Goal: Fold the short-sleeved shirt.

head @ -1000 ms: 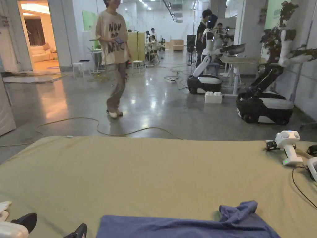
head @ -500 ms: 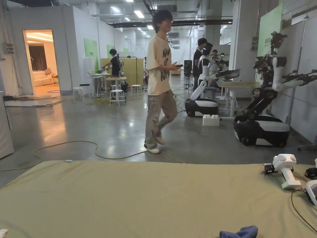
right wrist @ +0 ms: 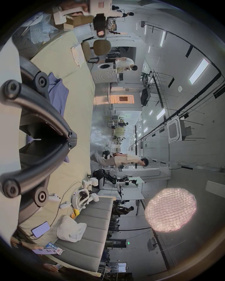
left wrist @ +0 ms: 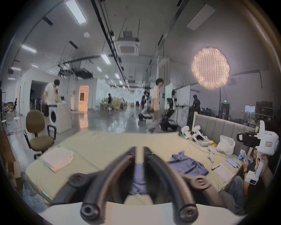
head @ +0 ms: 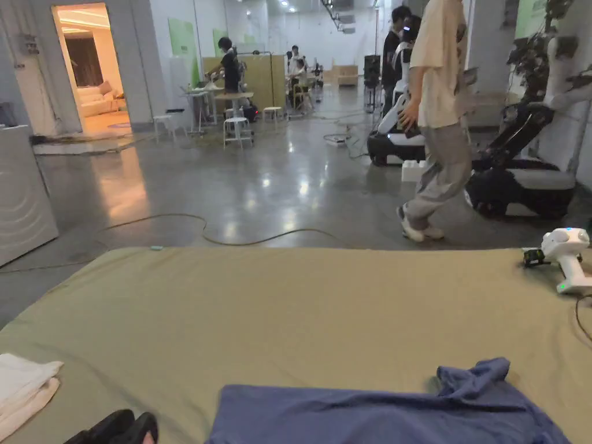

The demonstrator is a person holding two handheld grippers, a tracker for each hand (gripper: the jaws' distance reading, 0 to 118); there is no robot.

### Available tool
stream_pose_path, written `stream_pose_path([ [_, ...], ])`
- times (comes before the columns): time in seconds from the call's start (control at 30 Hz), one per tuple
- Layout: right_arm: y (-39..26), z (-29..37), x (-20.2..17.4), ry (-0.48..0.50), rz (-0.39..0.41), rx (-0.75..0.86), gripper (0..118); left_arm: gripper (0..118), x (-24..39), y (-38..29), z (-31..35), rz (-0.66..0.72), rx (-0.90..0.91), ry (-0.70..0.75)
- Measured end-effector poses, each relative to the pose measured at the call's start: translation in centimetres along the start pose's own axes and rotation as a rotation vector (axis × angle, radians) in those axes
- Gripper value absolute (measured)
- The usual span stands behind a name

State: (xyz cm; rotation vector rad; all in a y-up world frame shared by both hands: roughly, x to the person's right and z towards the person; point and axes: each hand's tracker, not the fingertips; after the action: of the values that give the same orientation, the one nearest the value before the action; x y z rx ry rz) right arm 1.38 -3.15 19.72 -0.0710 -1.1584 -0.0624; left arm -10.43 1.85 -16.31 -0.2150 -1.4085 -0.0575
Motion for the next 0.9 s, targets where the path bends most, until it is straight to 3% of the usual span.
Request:
stream_pose_path([
  [0.03, -0.3, -0.1, 0.0, 0.004, -0.004, -0.014, 0, 69, -0.9, -0.6, -1.6, 0.019, -0.076, -0.014],
  [0.07, -0.6, -0.2, 0.0, 0.007, -0.007, -0.023, 0, 81, -1.7, -1.3, -3.1, 0.039, -0.136, -0.033],
  [0.37, -3.8, -2.1, 1.2, 0.015, -0.046, -0.192, 0, 81, -9.9, -13.7, -21.9, 0.303, -0.555, 0.030],
  [0.53, -4.9, -2.2, 2.2, -0.032, -0.033, -0.254, 0, 77, -9.9, -17.6, -28.6, 0.244, -0.654, 0.053],
  [0.57, -5.1, -2.3, 2.4, -0.040, -0.033, -0.266, 0, 67, -9.8, -18.1, -29.6, 0.250, -0.691, 0.072],
  [0.6, -5.4, -2.5, 2.6, -0.047, -0.035, -0.281, 0, 33, -9.7, -18.8, -30.7, 0.268, -0.717, 0.115],
  [0.63, -5.7, -2.7, 2.8, -0.055, -0.035, -0.294, 0, 7, -9.3, -19.4, -31.3, 0.262, -0.727, 0.144],
  [0.83, -7.9, -5.7, 4.2, -0.058, -0.029, -0.375, 0, 6, -8.1, -20.1, -31.3, 0.193, -0.727, 0.147],
  [0.9, -9.0, -8.0, 5.3, -0.045, -0.063, -0.403, 0, 6, -8.0, -20.1, -31.8, 0.179, -0.756, 0.143],
])
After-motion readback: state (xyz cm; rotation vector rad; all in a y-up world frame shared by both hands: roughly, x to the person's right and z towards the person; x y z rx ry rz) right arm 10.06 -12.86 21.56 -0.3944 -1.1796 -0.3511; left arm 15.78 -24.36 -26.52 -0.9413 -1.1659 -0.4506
